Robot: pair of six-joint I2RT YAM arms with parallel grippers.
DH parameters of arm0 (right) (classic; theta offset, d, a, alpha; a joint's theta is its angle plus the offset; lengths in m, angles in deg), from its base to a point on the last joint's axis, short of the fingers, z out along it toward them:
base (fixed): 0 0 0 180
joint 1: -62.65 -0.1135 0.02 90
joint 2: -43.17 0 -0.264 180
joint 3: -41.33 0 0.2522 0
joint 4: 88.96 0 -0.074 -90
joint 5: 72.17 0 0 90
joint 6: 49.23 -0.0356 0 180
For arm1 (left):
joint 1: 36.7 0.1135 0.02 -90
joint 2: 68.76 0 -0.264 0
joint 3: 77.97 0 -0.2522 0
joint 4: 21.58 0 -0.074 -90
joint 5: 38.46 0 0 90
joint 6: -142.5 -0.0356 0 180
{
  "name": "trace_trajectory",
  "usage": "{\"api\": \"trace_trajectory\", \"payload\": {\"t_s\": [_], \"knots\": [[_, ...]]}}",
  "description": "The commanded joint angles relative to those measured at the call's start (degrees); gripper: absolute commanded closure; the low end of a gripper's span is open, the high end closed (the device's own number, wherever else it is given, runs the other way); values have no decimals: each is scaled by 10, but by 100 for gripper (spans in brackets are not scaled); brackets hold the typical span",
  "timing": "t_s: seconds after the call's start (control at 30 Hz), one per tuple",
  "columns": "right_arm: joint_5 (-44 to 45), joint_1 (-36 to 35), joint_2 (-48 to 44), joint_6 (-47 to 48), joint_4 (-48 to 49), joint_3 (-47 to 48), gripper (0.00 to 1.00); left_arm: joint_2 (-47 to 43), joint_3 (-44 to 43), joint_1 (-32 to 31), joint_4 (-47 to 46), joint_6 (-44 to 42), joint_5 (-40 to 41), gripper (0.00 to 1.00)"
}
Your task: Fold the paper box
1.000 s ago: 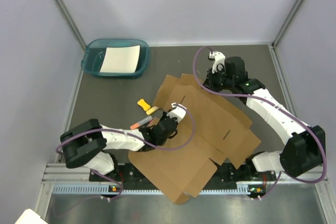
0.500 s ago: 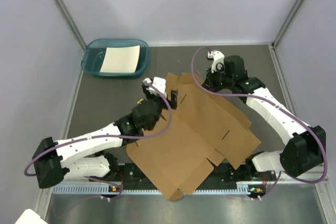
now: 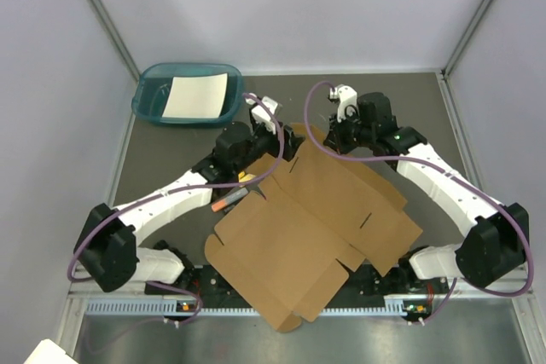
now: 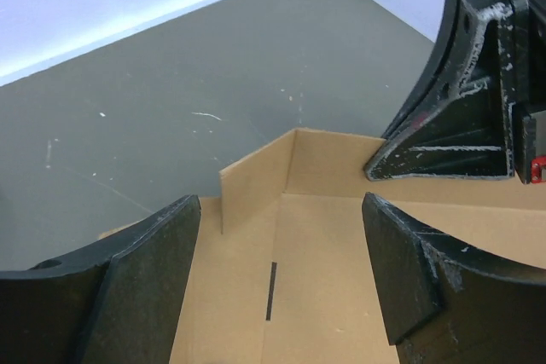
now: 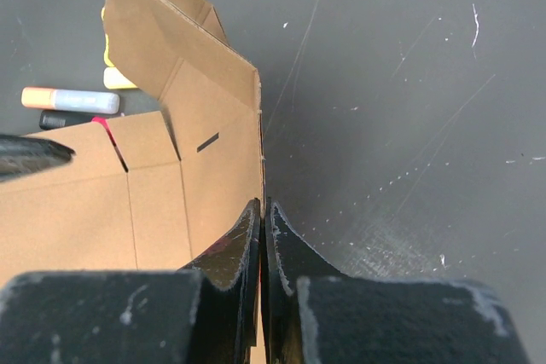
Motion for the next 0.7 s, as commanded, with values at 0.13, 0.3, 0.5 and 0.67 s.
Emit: {"api": "trace_trajectory", "payload": {"t_s": [0.13,0.3,0.5,0.67], "knots": [[-7,-9,-13,6,-22,26,100,41,-42,8,-37,-22,-70,20],[-5,-11,-12,6,-22,26,100,73,-56,12,-40,-21,-77,28],[-4,-12,-14,6,-23,25,100,101,-56,20,-61,-4,-91,43],[-1,-13,-16,6,-23,24,100,101,-46,25,-72,1,-96,59]]}}
